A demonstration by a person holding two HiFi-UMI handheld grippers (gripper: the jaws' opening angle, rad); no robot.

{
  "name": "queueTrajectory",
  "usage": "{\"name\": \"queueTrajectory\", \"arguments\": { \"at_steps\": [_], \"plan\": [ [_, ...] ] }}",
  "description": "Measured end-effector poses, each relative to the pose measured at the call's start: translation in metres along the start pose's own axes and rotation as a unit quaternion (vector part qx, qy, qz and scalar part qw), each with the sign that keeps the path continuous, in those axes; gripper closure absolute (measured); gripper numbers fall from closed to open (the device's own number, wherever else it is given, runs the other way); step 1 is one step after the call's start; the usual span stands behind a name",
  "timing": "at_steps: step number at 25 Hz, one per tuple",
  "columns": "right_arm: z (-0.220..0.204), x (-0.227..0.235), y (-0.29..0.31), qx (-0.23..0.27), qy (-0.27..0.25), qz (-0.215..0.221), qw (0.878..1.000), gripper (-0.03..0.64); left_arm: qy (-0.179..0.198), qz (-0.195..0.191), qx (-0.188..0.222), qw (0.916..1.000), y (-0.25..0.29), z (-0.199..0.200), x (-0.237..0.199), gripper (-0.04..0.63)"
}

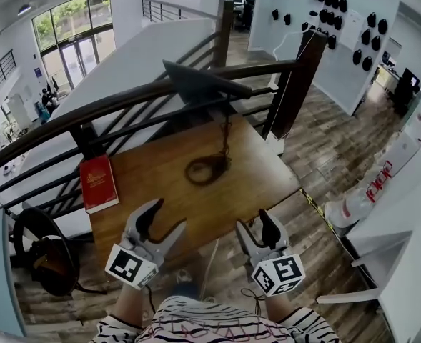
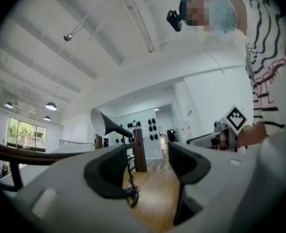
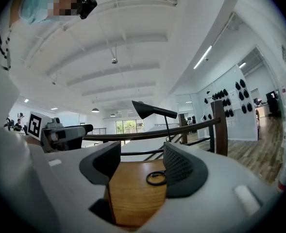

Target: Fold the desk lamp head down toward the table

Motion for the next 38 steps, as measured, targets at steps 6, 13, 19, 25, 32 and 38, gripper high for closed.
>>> {"name": "queueTrajectory", "arguments": {
  "at_steps": [6, 13, 19, 25, 32, 38],
  "plan": [
    [0.016, 0.017, 0.063, -0.001, 0.000, -0.010, 1.000, 0.354, 0.015, -0.009, 0.006, 0.9998, 0.041, 0.010, -0.058, 0.331],
    [0.027, 0.040, 0.140, 0.014, -0.010, -0.027, 1.000, 0.354, 0.042, -0.035, 0.023, 0.9983, 0.081, 0.026, -0.122, 0.331],
    [0.024, 0.058, 0.182, 0.009, 0.000, -0.053, 0.999, 0.357, 0.075, -0.056, 0.036, 0.9950, 0.100, 0.045, -0.159, 0.331],
    [0.022, 0.095, 0.216, -0.004, -0.002, -0.058, 0.998, 0.360, 0.152, -0.047, 0.051, 0.9859, 0.130, 0.069, -0.186, 0.331],
    [0.029, 0.153, 0.258, -0.014, -0.005, -0.022, 1.000, 0.365, 0.247, -0.022, 0.047, 0.9675, 0.185, 0.095, -0.194, 0.331],
    [0.036, 0.190, 0.293, -0.034, -0.026, 0.029, 0.999, 0.365, 0.286, -0.012, 0.031, 0.9576, 0.229, 0.108, -0.189, 0.305]
  ]
}}
Point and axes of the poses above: the fingertips, and each gripper's own axes: y forward along the fingers, x to its right, z out of its top, the point moved 8 cm from there along -y, backward along the fingers, and after that the axes turned 5 degrees about z, right-handed, at the moved point
